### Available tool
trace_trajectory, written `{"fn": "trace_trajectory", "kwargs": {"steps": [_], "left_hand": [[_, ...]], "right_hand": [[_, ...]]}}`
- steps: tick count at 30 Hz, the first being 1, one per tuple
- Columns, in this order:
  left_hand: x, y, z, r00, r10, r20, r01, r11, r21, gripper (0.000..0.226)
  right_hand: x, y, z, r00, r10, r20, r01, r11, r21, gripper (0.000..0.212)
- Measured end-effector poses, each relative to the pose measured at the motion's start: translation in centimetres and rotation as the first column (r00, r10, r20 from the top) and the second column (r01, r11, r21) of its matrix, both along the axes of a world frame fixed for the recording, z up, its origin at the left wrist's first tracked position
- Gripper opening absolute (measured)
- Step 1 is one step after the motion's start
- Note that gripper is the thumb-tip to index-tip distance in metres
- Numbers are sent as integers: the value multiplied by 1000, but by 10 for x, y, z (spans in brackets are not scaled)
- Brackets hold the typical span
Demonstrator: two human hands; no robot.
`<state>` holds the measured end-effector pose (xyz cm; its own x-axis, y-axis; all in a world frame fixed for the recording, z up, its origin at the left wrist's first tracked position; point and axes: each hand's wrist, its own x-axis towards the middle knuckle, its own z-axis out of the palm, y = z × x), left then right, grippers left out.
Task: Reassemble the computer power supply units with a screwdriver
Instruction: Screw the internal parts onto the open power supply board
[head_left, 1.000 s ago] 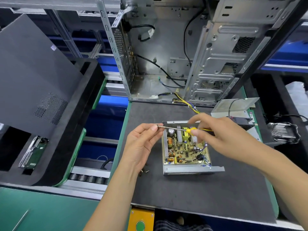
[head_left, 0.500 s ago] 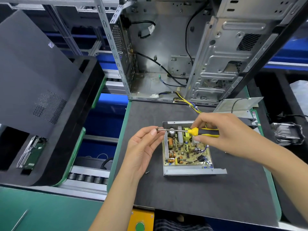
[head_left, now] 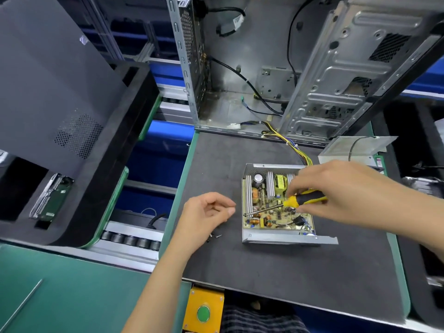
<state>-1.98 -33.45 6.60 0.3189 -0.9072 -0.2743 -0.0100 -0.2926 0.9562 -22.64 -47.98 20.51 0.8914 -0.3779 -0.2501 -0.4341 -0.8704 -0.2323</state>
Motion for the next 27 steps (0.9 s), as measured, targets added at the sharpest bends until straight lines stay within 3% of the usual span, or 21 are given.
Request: {"fn": "trace_trajectory", "kwargs": {"steps": [4,8,14,21,27], "left_hand": [[-6,1,-3,945,-131,300,131,991,20,24],[-9,1,-5,867,-248,432,243,968,68,17],[-15,-3,-7,831,-282,480,282,957,75,14],[-16,-5,-8,808,-307,503,299,949,98,13],[-19,-8,-10,807,-318,497,302,946,115,11]], "right_hand": [[13,8,-2,984,102,-144,-120,986,-119,12],[24,15,-10,938,164,-306,-239,944,-227,7],[40,24,-15,880,188,-437,-320,913,-252,9],[50,28,-19,870,175,-462,-316,915,-249,17],[52,28,-21,870,178,-461,-314,920,-236,12]]}}
